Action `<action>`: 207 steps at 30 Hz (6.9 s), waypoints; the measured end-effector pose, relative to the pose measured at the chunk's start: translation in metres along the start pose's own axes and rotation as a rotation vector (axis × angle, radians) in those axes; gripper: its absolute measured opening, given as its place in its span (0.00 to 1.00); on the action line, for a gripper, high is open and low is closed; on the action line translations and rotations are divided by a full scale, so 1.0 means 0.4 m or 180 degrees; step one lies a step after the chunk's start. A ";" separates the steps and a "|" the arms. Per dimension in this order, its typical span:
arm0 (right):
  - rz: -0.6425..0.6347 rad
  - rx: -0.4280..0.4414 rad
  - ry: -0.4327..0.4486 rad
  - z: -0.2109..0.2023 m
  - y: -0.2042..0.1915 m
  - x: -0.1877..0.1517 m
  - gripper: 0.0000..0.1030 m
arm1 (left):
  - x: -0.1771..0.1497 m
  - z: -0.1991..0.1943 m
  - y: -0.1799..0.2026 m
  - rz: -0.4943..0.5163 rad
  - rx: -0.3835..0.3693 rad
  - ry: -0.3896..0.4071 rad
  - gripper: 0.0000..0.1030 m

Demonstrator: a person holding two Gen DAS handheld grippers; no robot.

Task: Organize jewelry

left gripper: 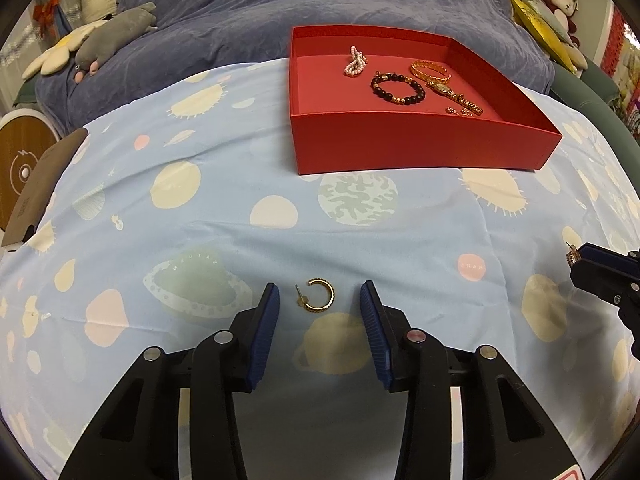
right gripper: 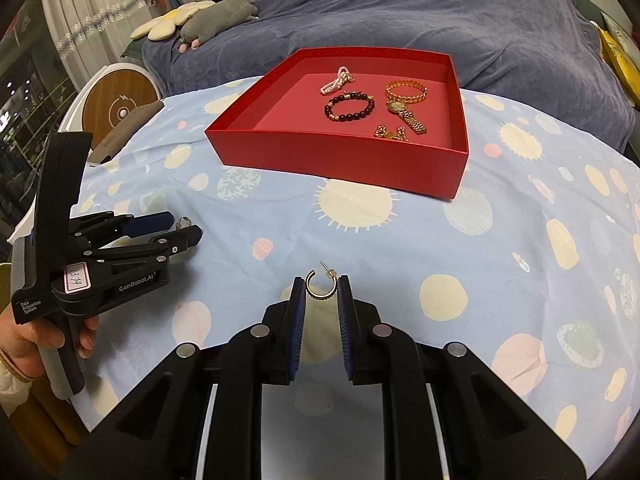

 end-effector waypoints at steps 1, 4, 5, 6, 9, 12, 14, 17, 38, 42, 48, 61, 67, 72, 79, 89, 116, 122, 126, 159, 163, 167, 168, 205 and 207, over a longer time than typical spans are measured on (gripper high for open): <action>0.0000 -0.0001 0.0003 0.000 0.000 0.001 0.15 | 0.001 -0.001 -0.002 0.0000 0.0004 0.0011 0.31; 0.0003 0.0002 0.0008 -0.001 -0.001 0.003 0.15 | 0.002 0.000 0.000 0.0038 0.0009 0.0030 0.15; 0.0003 0.0004 0.0012 -0.002 0.000 0.004 0.15 | 0.001 -0.001 0.002 0.0061 0.0021 0.0030 0.15; 0.0005 0.0005 0.0017 -0.003 0.000 0.004 0.15 | 0.000 -0.001 0.004 0.0074 0.0028 0.0030 0.15; 0.0008 0.0007 0.0032 -0.007 -0.002 0.009 0.15 | -0.001 -0.001 0.007 0.0101 0.0046 0.0020 0.15; 0.0020 0.0013 0.0047 -0.013 -0.004 0.014 0.15 | 0.000 -0.001 0.009 0.0062 0.0026 0.0011 0.15; 0.0031 0.0028 0.0064 -0.018 -0.008 0.021 0.15 | 0.002 -0.004 0.017 0.0052 -0.0004 0.0012 0.15; 0.0041 0.0048 0.0108 -0.030 -0.014 0.035 0.15 | 0.014 -0.015 0.036 0.0096 -0.0021 0.0050 0.15; 0.0299 0.0133 0.0370 -0.093 -0.001 0.154 0.15 | 0.155 -0.109 0.185 -0.0015 -0.0525 0.0463 0.15; 0.0407 0.0125 0.0398 -0.094 0.025 0.187 0.15 | 0.197 -0.117 0.200 -0.0078 -0.0597 0.0548 0.15; 0.0505 0.0103 0.0421 -0.078 0.047 0.236 0.15 | 0.253 -0.115 0.215 -0.0126 -0.0644 0.0644 0.15; 0.0671 -0.0105 0.0355 0.042 0.082 0.342 0.15 | 0.359 -0.040 0.184 -0.0161 -0.0463 0.0655 0.15; 0.0680 -0.0173 0.0303 0.094 0.084 0.365 0.15 | 0.391 0.002 0.154 -0.0205 -0.0416 0.0622 0.15; 0.0767 -0.0174 0.0267 0.118 0.094 0.375 0.15 | 0.413 0.030 0.135 -0.0283 -0.0425 0.0610 0.15; 0.0834 -0.0199 0.0222 0.146 0.114 0.376 0.15 | 0.445 0.051 0.137 -0.0331 -0.0516 0.0662 0.15; 0.0889 -0.0202 0.0168 0.173 0.121 0.374 0.15 | 0.452 0.094 0.137 -0.0395 -0.0595 0.0600 0.16; 0.0900 -0.0213 0.0223 0.126 0.102 0.365 0.21 | 0.420 0.041 0.118 -0.0326 -0.0336 0.0569 0.19; 0.0863 -0.0218 0.0275 0.091 0.098 0.345 0.35 | 0.387 0.001 0.101 -0.0443 -0.0328 0.0608 0.34; 0.0796 -0.0306 0.0339 0.053 0.101 0.321 0.41 | 0.365 -0.026 0.117 -0.0377 -0.0308 0.0622 0.35; 0.0500 -0.0892 0.0582 -0.080 0.155 0.167 0.91 | 0.194 -0.121 0.162 -0.0159 0.0073 0.0573 0.71; 0.0482 -0.0905 0.0572 -0.080 0.152 0.161 0.91 | 0.188 -0.117 0.168 -0.0115 0.0108 0.0553 0.72; 0.0468 -0.0923 0.0575 -0.080 0.151 0.160 0.92 | 0.188 -0.119 0.168 -0.0109 0.0124 0.0554 0.72; 0.0467 -0.0932 0.0580 -0.082 0.150 0.160 0.92 | 0.188 -0.119 0.168 -0.0109 0.0134 0.0560 0.72; 0.0416 -0.1036 0.0625 -0.084 0.110 0.161 0.93 | 0.164 -0.162 0.128 -0.0134 0.0485 0.0637 0.74; 0.0419 -0.1040 0.0628 -0.085 0.111 0.160 0.93 | 0.164 -0.162 0.130 -0.0135 0.0485 0.0638 0.74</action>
Point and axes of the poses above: each gripper's, at about its wrist camera, not at the fingertips, and z roughly the way its jaws point, y to its right, x to its top, the point moved 9 cm from there along z, roughly the way its jaws point, and after that the axes turned 15 degrees about -x, right-handed, at the moved point
